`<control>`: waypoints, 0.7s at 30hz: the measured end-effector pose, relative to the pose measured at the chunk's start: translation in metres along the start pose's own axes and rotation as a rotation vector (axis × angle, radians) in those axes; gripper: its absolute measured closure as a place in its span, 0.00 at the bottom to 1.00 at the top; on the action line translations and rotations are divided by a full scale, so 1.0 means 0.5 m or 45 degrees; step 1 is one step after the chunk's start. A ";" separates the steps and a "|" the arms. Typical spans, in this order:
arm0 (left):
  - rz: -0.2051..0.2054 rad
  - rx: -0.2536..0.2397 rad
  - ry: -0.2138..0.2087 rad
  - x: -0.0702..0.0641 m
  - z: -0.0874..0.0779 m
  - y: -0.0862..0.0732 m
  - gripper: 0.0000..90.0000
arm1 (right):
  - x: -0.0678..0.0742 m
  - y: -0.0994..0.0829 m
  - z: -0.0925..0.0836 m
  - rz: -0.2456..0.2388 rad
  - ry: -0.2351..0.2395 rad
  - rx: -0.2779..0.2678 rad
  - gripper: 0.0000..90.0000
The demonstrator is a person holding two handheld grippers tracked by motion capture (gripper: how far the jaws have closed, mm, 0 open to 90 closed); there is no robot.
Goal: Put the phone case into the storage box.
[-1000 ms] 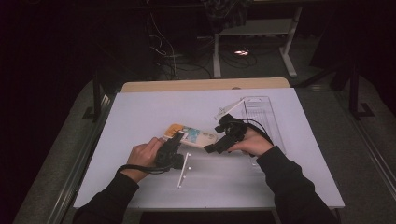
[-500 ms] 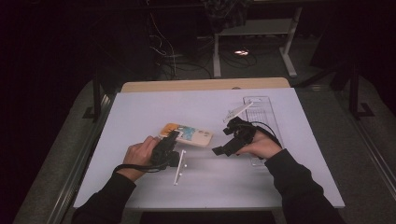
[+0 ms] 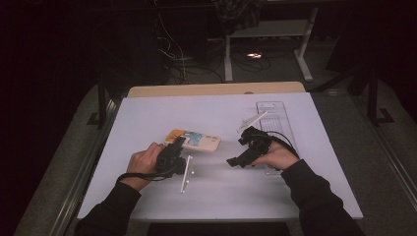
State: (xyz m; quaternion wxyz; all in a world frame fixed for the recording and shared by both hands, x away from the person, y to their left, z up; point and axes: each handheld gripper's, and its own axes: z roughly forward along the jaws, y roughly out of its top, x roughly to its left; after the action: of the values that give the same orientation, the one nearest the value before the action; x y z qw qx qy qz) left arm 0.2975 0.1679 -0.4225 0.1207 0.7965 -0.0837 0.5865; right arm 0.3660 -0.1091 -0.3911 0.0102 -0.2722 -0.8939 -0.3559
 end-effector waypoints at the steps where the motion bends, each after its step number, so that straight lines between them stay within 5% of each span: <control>1: -0.010 -0.001 -0.005 0.001 0.000 0.000 0.89 | 0.000 0.000 0.000 -0.003 0.005 -0.004 0.01; 18: -0.347 -0.030 -0.151 0.029 0.004 -0.009 0.89 | 0.000 0.003 -0.004 0.007 0.002 -0.025 0.01; 20: -0.389 -0.031 -0.172 0.031 0.004 -0.010 0.89 | -0.007 0.001 -0.004 -0.057 -0.019 -0.015 0.01; 21: -0.402 -0.031 -0.184 0.032 0.005 -0.011 0.89 | -0.005 0.002 -0.004 -0.042 -0.019 -0.019 0.01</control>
State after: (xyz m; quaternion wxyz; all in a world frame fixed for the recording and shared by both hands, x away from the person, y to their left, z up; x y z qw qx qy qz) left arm 0.3059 0.1727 -0.4085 0.2147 0.8384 0.0270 0.5003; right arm 0.3683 -0.1110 -0.3894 -0.0045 -0.2602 -0.8957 -0.3605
